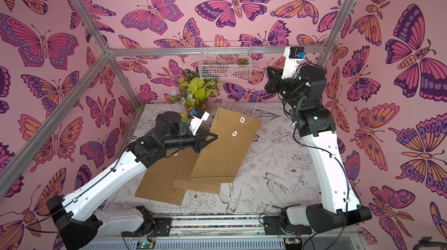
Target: Open the file bag
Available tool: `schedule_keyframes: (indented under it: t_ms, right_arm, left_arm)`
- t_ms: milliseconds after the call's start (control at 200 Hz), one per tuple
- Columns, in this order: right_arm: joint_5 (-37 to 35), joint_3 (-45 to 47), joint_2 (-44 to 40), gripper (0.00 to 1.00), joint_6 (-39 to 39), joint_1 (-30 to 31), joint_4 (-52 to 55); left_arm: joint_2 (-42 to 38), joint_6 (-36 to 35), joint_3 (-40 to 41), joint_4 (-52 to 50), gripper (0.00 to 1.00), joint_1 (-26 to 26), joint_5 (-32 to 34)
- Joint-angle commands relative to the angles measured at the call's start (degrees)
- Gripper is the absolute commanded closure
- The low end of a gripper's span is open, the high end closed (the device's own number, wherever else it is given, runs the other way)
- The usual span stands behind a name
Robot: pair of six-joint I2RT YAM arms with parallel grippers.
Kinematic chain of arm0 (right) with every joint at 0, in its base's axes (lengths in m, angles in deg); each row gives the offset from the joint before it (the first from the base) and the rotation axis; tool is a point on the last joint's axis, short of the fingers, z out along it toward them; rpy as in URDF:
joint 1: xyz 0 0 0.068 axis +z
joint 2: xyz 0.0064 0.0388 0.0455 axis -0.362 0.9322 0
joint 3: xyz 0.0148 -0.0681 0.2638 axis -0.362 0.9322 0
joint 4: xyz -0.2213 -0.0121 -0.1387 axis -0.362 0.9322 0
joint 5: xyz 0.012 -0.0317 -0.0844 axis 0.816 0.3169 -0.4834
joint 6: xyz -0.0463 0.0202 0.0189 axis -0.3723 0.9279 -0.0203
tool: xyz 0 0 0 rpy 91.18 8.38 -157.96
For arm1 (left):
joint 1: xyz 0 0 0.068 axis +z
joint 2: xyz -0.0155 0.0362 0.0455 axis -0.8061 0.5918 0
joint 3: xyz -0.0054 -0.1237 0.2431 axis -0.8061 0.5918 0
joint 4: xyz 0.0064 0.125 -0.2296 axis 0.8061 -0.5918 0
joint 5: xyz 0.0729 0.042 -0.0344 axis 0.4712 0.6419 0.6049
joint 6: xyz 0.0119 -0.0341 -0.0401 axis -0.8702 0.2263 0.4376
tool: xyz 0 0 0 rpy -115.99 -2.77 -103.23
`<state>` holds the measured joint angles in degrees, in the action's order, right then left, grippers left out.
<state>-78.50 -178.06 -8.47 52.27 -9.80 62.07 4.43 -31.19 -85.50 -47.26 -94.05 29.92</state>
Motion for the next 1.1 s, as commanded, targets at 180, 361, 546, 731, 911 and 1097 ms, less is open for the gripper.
schedule_keyframes:
  t_ms: [180,361,546,731,911,1097]
  right_arm:
    - [7.9,-6.1,9.1,0.88,4.1,-3.2,6.2]
    - [14.3,-2.2,13.4,0.33,11.7,-8.4,6.6]
    - [15.6,4.1,13.6,0.26,14.1,-12.3,5.4]
    - [16.0,10.1,13.5,0.09,16.4,-17.3,3.9]
    - [17.1,15.6,12.9,0.04,17.2,-20.6,1.6]
    - [21.7,21.1,9.4,0.05,18.3,-21.8,-4.0]
  left_arm:
    - [-0.7,-1.8,-0.2,0.6,1.00,-0.4,-3.1]
    - [-0.7,-1.3,-0.8,3.1,1.00,0.0,-8.6]
    - [-1.7,-1.2,-1.2,4.6,1.00,1.0,-12.2]
    - [-3.9,3.0,1.0,10.7,1.00,5.1,-17.3]
    - [-5.9,4.4,1.4,12.2,1.00,8.3,-18.6]
    - [-6.5,5.9,0.0,13.0,1.00,14.0,-19.2]
